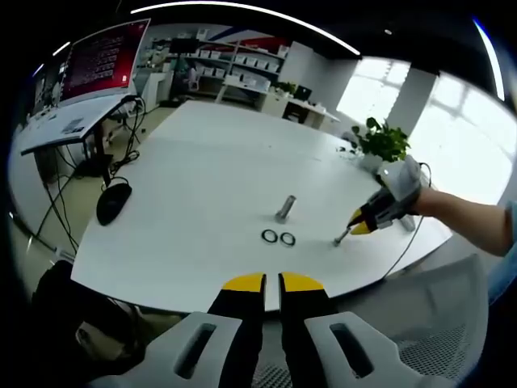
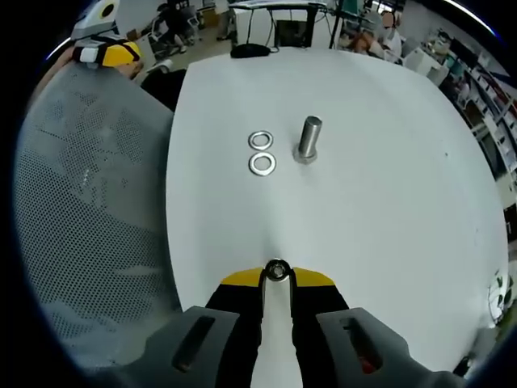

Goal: Place the washer onto the threaded stud by aligning its center hole with the stud, sliding it down to the base, and recovering from edge contact or off-axis alignment until the washer reaches the visible bottom stop.

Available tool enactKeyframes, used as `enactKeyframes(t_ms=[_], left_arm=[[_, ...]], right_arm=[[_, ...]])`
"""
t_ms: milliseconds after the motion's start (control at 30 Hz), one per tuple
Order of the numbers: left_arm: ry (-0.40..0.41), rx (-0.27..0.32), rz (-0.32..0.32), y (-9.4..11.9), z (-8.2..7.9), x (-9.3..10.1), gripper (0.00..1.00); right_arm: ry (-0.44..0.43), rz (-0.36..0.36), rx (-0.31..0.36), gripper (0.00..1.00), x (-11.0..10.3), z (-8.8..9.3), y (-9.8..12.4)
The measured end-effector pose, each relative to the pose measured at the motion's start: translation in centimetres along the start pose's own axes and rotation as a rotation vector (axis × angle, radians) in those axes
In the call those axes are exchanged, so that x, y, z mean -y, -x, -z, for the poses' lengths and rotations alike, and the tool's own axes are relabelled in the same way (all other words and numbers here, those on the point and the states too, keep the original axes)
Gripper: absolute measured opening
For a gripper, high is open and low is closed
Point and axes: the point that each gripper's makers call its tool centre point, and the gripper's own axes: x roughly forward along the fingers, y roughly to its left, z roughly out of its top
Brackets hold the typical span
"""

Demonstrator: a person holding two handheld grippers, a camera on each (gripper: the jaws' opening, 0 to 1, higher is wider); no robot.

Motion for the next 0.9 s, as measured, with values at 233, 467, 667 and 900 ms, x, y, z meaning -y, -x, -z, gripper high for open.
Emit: enactKeyframes(t_ms=[233, 467, 667, 900], left_arm=[[-0.001, -0.001, 0.000, 0.0, 0.0, 0.0, 0.04], [-0.001, -0.004, 0.000, 0.0, 0.0, 0.0, 0.04], [0.000, -0.004, -0.001, 0.0, 0.0, 0.0, 0.04], [0.001, -0.006, -0.001, 0.0, 0.1, 0.0, 0.04]], right_arm=[[0.012, -0.004, -0.023, 0.13, 0.0, 0.3, -0.8], [0.025, -0.013, -0.048, 0.13, -0.3, 0.5, -1.6], [0.047, -0.018, -0.091, 0.13, -0.4, 1.2, -2.7], [0.074, -0.017, -0.119, 0.13, -0.3, 2.0, -3.7]])
